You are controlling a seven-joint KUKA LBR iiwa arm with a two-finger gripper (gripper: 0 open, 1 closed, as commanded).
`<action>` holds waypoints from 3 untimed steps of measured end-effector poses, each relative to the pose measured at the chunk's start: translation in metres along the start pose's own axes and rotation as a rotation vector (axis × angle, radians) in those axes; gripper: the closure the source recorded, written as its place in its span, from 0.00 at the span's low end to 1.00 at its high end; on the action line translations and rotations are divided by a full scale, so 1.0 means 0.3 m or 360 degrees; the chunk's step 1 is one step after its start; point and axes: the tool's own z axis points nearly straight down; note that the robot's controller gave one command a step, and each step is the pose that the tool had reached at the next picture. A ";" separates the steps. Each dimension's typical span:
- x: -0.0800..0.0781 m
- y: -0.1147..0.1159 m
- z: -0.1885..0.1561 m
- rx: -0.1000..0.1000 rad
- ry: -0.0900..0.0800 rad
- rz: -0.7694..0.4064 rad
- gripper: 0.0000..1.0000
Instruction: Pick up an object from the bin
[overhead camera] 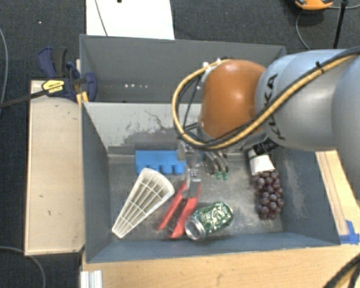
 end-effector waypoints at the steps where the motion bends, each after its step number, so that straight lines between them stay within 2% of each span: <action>1: -0.025 0.119 -0.004 -0.0006 -0.0006 -0.0237 0.00; 2: -0.016 0.117 0.071 -0.0003 -0.0012 -0.0440 0.00; 3: -0.019 0.132 0.136 -0.0004 -0.0003 -0.0159 0.00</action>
Offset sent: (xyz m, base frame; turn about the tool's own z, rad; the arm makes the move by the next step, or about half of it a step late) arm -0.0091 0.0324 -0.0659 -0.0680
